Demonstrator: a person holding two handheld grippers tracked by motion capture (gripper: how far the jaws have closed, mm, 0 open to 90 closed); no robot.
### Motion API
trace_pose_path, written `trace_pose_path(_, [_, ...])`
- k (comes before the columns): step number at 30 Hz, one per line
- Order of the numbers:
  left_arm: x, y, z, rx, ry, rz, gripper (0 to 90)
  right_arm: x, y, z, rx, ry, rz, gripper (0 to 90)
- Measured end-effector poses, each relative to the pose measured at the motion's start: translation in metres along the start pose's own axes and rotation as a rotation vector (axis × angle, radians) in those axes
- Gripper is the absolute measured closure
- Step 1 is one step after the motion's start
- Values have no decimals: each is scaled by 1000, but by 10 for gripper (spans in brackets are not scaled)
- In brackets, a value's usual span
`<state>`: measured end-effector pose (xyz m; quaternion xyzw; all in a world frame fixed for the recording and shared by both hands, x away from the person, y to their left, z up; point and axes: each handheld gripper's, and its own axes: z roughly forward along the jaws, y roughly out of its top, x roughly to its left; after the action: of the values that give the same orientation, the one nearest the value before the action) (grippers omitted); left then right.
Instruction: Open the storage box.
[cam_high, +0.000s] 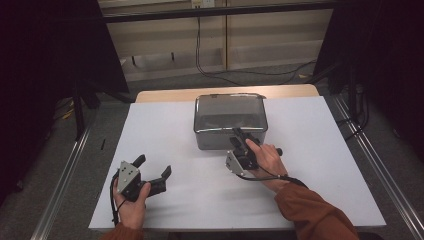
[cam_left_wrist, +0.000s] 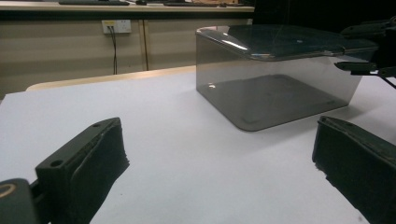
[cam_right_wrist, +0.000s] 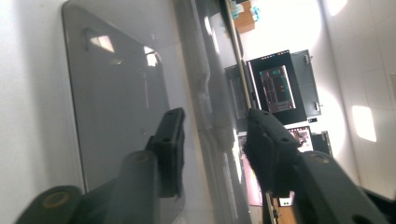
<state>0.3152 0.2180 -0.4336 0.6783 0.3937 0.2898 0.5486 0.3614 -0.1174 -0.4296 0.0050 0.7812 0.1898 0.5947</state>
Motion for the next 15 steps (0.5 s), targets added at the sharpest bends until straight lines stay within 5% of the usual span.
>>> trace_pose_path(8, [-3, 0, 2, 14, -37, 5, 43, 3, 4, 3, 5, -4, -66, 728])
trace_pose_path(15, [-6, 2, 4, 11, -57, 25, 47, 3, 5, 2, 5, -8, -75, 770])
